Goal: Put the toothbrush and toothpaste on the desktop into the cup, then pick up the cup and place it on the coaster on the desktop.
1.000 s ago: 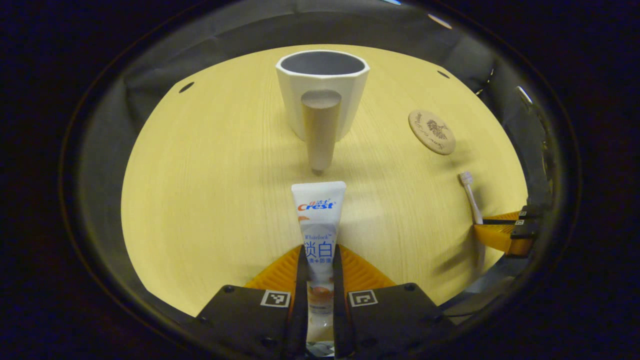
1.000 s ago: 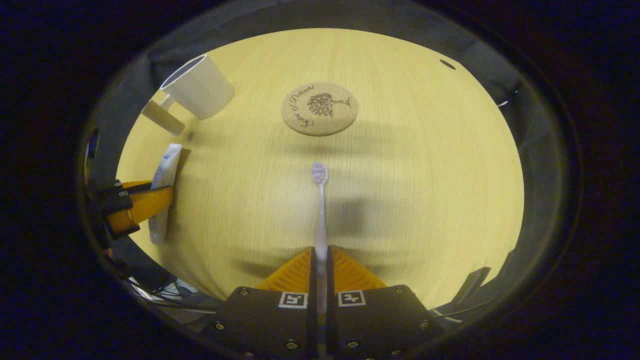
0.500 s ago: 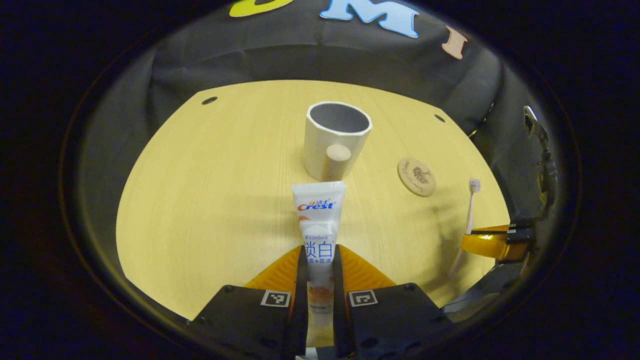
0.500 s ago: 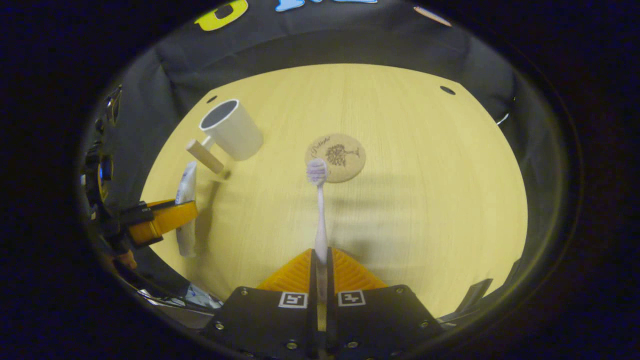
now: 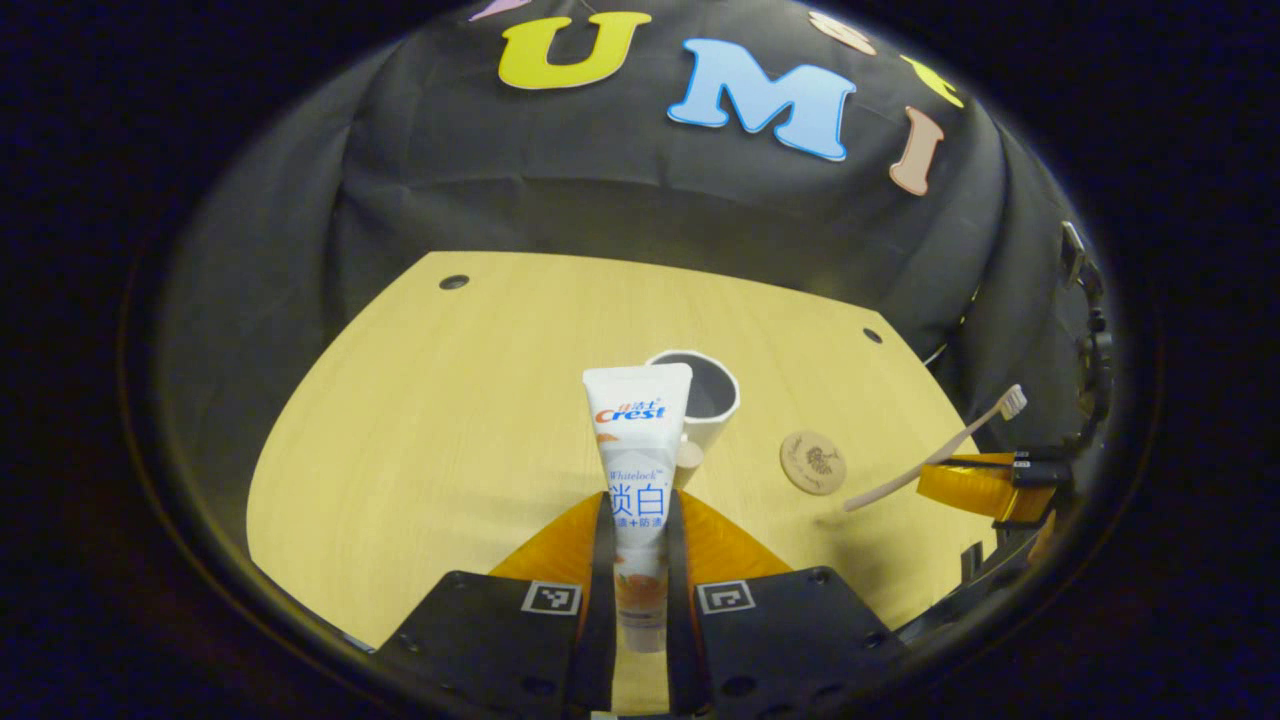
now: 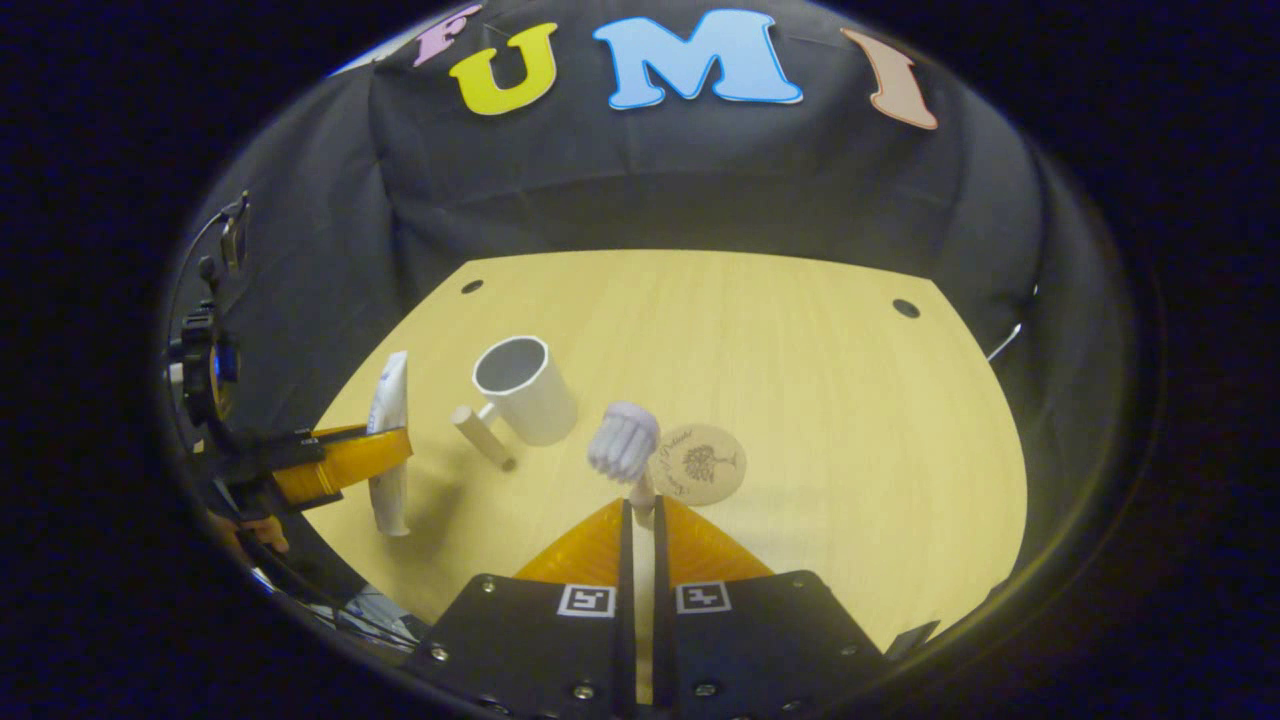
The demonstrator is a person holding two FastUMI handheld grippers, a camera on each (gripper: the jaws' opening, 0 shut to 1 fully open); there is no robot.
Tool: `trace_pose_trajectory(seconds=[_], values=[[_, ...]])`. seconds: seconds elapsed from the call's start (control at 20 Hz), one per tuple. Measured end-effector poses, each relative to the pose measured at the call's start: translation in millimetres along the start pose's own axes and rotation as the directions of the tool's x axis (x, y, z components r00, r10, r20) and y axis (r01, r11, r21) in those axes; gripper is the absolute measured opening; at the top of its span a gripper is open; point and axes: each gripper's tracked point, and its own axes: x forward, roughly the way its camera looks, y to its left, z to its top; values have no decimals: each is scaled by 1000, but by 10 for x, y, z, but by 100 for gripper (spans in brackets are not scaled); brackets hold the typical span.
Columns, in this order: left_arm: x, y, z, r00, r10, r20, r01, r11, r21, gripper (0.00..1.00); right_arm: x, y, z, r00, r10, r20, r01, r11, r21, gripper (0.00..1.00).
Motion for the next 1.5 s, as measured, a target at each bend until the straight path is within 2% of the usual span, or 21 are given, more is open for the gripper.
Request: trace_pose_trajectory(seconds=[0.3, 0.6, 0.85, 1.05, 1.3, 1.5], values=[[-70, -11, 760, 984, -13, 176, 13, 1000, 1, 28, -104, 106, 384, 995, 37, 88, -35, 999, -24, 7], [64, -237, 1445, 937, -91, 338, 100, 995, -9, 27, -217, 194, 751, 984, 68, 162, -67, 998, -13, 7], [423, -428, 1693, 895, -173, 412, 203, 979, -30, 28, -154, 211, 910, 981, 64, 182, -69, 997, 19, 7], [775, -463, 1721, 871, -204, 448, 237, 971, -18, 28, -68, 238, 940, 983, 64, 171, -72, 997, 41, 7], [1212, -437, 1482, 887, -207, 412, 231, 973, -9, 28, 69, 323, 1049, 981, 75, 177, -84, 995, 46, 7], [1402, -383, 1270, 912, -182, 368, 190, 982, 15, 29, 192, 433, 1172, 978, 101, 184, -109, 994, 33, 7]])
